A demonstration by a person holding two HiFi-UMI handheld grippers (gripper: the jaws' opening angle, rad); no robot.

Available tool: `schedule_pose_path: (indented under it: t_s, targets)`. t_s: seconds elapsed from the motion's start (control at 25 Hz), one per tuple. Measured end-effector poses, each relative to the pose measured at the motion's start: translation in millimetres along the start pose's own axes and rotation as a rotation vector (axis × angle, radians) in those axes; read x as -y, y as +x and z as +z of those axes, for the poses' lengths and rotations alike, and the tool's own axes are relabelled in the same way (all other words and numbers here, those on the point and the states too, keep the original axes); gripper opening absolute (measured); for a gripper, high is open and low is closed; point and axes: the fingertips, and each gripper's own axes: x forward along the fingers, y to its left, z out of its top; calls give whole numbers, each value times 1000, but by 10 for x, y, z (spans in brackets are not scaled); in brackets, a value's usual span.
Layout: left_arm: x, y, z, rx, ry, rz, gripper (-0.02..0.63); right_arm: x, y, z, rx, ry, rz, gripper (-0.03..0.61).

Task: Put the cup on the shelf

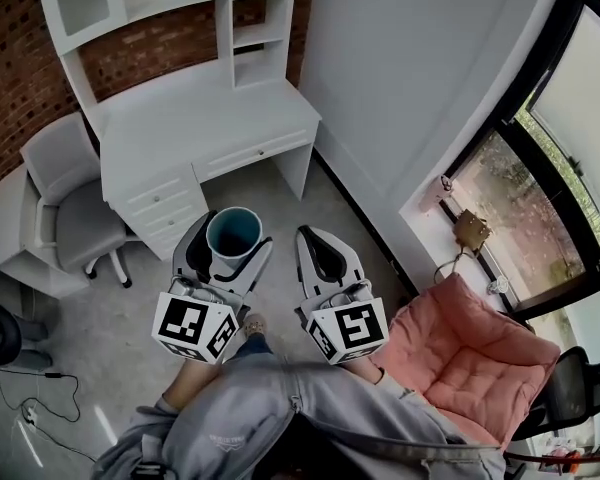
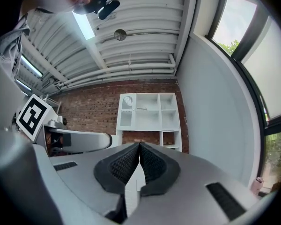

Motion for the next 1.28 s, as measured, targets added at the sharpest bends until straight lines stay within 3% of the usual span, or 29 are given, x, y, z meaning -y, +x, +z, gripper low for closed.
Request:
schedule_pose_path:
  t_s: [0.6,1.28]
  targets:
    - [-1178,1221,-26,-11,7,-101,390,568,1537,-206,-4,-5,-87,28]
    - [-1652,1762,-279,-59,-34,-128,390,961,2160,-454,-26,14,-128,28]
